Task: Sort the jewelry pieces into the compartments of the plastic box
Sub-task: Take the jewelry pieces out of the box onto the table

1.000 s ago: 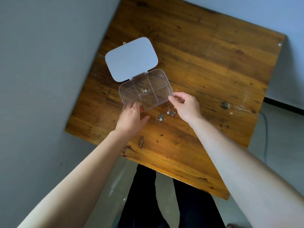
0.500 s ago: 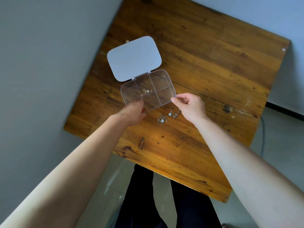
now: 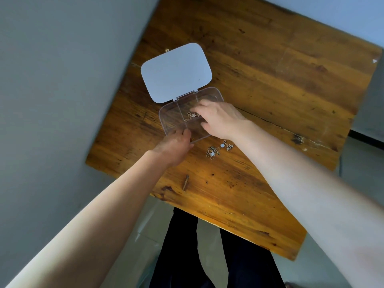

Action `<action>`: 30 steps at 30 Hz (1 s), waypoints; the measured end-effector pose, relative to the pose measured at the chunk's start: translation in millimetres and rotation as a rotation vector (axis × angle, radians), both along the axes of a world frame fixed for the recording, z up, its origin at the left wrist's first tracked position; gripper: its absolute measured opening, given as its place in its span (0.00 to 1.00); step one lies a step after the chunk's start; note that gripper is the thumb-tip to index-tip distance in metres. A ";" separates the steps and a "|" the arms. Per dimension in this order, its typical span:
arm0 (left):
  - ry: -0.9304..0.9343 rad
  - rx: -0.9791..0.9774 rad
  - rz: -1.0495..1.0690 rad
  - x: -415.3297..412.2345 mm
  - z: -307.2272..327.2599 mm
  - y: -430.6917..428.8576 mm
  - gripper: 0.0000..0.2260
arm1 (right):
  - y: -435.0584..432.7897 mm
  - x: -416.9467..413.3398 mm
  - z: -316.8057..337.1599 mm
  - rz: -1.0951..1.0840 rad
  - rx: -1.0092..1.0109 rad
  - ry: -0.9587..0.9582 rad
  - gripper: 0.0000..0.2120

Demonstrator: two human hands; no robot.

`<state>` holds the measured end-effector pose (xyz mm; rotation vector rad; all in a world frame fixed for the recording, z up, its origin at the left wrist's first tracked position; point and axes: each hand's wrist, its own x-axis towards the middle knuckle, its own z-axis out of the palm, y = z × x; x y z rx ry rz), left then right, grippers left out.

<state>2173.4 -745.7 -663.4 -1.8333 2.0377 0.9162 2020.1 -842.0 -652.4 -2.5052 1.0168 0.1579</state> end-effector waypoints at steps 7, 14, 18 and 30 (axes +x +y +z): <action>-0.082 -0.100 -0.109 3.2 -10.3 4.6 0.16 | -7.8 21.5 -0.4 0.163 -0.071 0.259 0.32; -0.074 -0.184 -0.067 2.0 -14.0 2.8 0.18 | -11.5 25.7 -2.2 0.114 -0.020 0.235 0.20; -0.047 -0.221 -0.026 2.2 -15.7 3.4 0.26 | -14.3 32.0 -7.4 0.107 0.024 0.221 0.12; 0.177 -0.459 0.232 7.8 -23.2 13.4 0.24 | 1.5 -15.9 9.7 -0.732 0.465 -0.620 0.04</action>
